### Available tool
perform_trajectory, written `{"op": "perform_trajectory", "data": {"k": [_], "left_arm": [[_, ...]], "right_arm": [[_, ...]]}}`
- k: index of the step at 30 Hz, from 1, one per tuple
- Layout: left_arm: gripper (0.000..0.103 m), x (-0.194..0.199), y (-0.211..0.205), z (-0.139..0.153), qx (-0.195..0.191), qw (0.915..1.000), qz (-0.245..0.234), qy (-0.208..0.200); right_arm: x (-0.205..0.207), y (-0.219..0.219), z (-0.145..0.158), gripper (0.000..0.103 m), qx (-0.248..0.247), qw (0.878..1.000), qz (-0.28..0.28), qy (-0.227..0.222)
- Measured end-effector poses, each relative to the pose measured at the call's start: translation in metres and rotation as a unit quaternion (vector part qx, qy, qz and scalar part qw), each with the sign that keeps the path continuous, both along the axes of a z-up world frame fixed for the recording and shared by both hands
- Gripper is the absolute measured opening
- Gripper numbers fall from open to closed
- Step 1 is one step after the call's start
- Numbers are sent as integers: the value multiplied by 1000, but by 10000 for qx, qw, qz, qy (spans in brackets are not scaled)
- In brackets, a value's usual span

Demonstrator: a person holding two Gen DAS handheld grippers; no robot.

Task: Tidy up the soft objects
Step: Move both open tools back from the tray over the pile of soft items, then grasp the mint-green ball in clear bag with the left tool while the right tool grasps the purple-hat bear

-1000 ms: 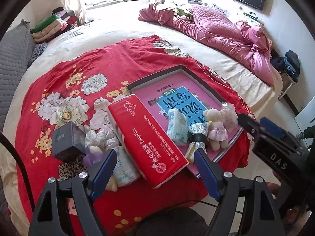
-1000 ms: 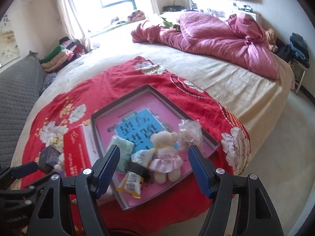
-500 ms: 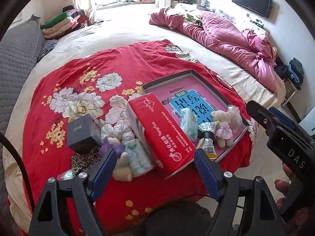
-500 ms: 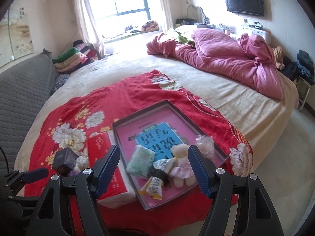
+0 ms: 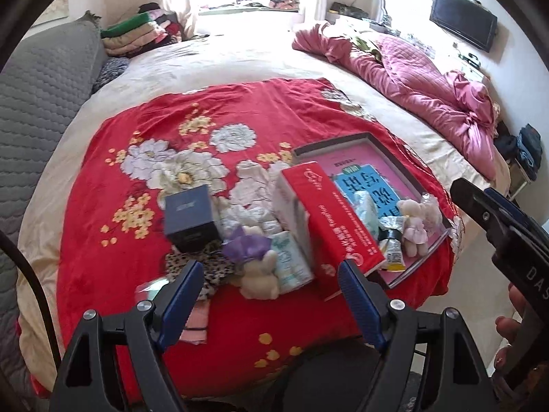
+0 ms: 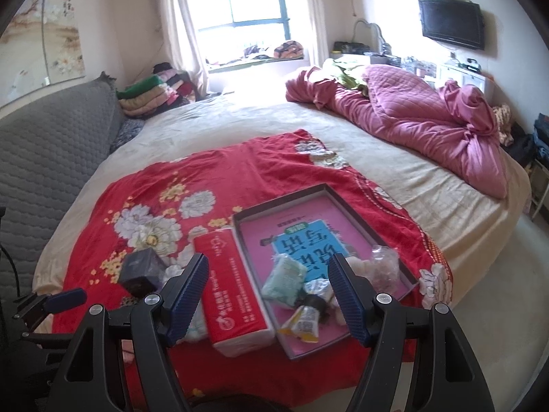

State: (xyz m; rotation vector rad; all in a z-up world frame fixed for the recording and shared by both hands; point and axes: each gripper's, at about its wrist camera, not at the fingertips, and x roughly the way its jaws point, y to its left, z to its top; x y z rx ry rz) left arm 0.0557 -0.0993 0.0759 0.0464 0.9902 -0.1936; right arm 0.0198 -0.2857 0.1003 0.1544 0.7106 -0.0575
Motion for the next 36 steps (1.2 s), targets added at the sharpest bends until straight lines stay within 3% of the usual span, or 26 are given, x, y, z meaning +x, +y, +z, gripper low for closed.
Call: {"op": "perform_trajectory", "data": {"k": [9, 24, 36], "left_arm": [[80, -9, 34, 4, 92, 9995, 298, -75], [80, -21, 97, -3, -105, 9961, 874, 58], [80, -26, 145, -11, -183, 9913, 1303, 99]], "right_arm": [[-4, 29, 14, 73, -235, 9995, 216, -75], [-10, 63, 27, 73, -402, 9979, 481, -160], [-8, 92, 18, 73, -456, 9956, 814, -72]]}}
